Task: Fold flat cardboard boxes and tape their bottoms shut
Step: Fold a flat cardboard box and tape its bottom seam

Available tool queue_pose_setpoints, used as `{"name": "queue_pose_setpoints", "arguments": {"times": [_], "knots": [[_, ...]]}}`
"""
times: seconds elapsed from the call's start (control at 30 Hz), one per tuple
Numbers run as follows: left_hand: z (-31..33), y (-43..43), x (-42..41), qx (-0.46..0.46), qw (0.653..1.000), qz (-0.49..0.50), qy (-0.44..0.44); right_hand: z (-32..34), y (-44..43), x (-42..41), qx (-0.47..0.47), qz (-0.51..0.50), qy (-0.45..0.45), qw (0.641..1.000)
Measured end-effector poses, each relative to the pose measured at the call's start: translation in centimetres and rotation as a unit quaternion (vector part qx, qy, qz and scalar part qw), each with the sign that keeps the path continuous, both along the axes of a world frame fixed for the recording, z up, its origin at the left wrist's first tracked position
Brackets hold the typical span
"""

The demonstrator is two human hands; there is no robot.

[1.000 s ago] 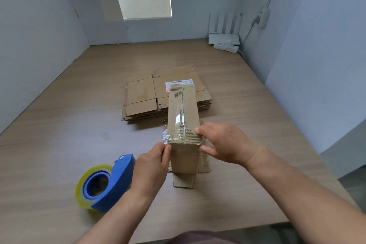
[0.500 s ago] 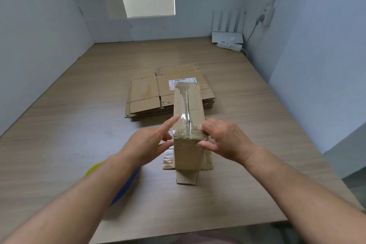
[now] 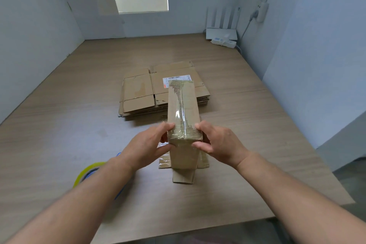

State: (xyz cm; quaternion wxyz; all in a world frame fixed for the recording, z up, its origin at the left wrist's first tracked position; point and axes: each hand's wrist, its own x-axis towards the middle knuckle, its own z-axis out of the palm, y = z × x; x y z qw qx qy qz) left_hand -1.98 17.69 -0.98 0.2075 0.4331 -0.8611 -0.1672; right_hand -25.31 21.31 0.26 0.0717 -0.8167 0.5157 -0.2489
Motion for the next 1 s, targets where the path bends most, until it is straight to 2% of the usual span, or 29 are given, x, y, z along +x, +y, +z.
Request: {"name": "queue_pose_setpoints", "arguments": {"times": [0.07, 0.17, 0.3, 0.47, 0.53, 0.57, 0.63, 0.7, 0.73, 0.87, 0.93, 1.0], "knots": [[-0.9, 0.1, 0.1, 0.089, 0.992, 0.027, 0.080, -0.7, 0.0, 0.2, 0.050, -0.015, -0.061, 0.997], [-2.0, 0.4, -0.1, 0.107, 0.983, 0.043, 0.143, -1.9, -0.1, 0.4, 0.077, -0.039, -0.129, 0.988], [-2.3, 0.6, -0.1, 0.087, 0.988, 0.056, 0.119, -2.4, -0.2, 0.1, 0.079, -0.022, -0.122, 0.989], [-1.2, 0.4, -0.3, 0.015, 0.996, 0.060, 0.068, -2.4, -0.2, -0.3, 0.035, -0.018, -0.029, 0.999], [-1.0, 0.6, -0.2, 0.023, 0.995, 0.057, 0.073, -2.2, -0.2, -0.3, 0.030, -0.033, -0.040, 0.998], [-0.9, 0.8, -0.1, 0.036, 0.995, 0.053, 0.082, -1.9, -0.2, -0.1, 0.047, -0.046, -0.076, 0.995], [-0.6, 1.1, 0.1, 0.080, 0.990, 0.052, 0.104, -0.8, -0.3, 0.3, 0.109, -0.090, -0.207, 0.968], [-0.1, 1.1, -0.3, 0.147, 0.976, 0.077, 0.142, 0.0, -0.9, 0.5, 0.172, -0.141, -0.343, 0.912], [0.2, 0.9, -0.6, 0.190, 0.962, 0.094, 0.172, 0.4, -1.3, 0.7, 0.199, -0.161, -0.378, 0.890], [1.1, 0.1, -2.7, 0.334, 0.893, 0.135, 0.270, 0.8, -2.4, 2.1, 0.323, -0.144, -0.438, 0.826], [1.1, 0.1, -3.1, 0.360, 0.871, 0.142, 0.301, 0.7, -2.6, 2.2, 0.374, -0.153, -0.433, 0.806], [1.0, 0.1, -2.7, 0.366, 0.858, 0.184, 0.310, 0.6, -2.6, 1.4, 0.387, -0.205, -0.410, 0.800]]}}
